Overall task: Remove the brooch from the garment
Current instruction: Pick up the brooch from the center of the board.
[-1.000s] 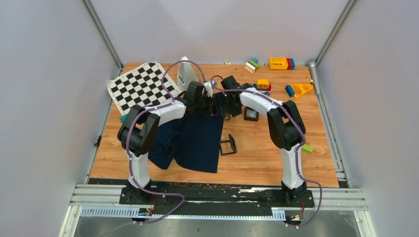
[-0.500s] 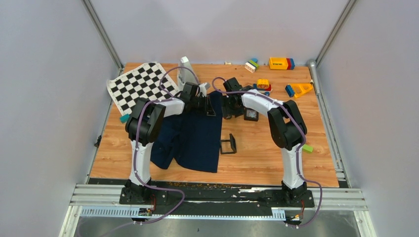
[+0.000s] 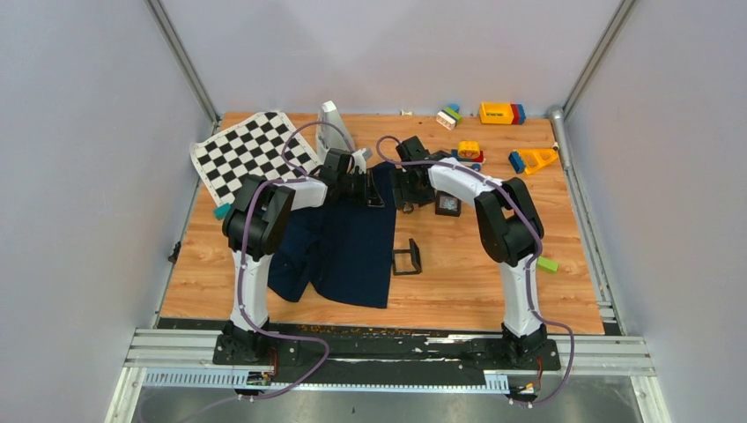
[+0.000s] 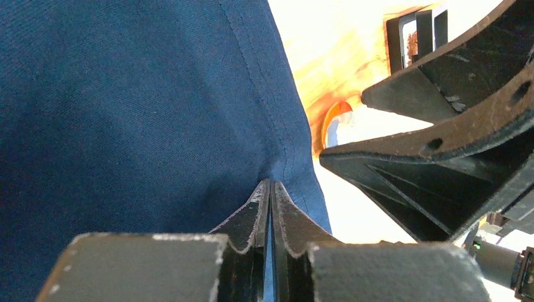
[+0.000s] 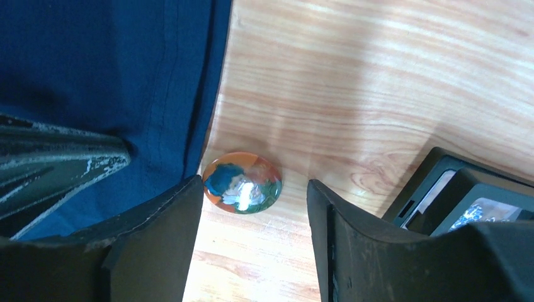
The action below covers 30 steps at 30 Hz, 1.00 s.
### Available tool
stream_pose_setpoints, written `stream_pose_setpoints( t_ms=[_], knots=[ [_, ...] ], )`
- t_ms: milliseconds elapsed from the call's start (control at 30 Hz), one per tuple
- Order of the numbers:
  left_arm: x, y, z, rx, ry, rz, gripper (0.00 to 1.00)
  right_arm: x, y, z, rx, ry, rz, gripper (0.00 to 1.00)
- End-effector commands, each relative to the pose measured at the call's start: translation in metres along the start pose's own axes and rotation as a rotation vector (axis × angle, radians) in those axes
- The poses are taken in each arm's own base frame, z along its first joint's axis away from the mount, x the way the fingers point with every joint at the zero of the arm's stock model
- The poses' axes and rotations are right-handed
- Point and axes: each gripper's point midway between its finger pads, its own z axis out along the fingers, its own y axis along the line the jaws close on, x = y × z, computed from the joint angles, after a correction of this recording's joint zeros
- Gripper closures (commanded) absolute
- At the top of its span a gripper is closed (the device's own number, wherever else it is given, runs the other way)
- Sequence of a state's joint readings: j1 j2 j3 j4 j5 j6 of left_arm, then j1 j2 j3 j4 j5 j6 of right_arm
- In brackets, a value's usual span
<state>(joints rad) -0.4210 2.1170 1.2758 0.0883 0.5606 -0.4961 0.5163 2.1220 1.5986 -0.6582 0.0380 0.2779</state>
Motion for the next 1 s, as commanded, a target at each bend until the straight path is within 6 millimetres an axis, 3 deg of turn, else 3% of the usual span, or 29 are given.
stream_pose_setpoints(
  t_ms=[0,267,633,733,967],
  knots=[
    [0.010,0.019,-0.005,-0.081,0.014,-0.016,0.89,-0.007,0.002,0.006,0.052,-0.004,-0.025,0.39],
    [0.007,0.014,-0.010,-0.078,0.006,-0.006,0.89,0.005,0.001,0.017,0.064,0.051,-0.026,0.48],
    [0.006,0.013,-0.010,-0.074,0.007,-0.004,0.89,0.016,0.009,0.010,0.040,0.075,-0.025,0.61],
    [0.006,0.013,-0.011,-0.075,0.006,-0.002,0.89,0.013,0.017,0.002,-0.015,0.054,-0.019,0.63],
    [0.005,0.011,-0.012,-0.071,0.005,0.001,0.89,0.014,0.059,-0.021,-0.293,0.049,-0.016,0.66]
  ],
)
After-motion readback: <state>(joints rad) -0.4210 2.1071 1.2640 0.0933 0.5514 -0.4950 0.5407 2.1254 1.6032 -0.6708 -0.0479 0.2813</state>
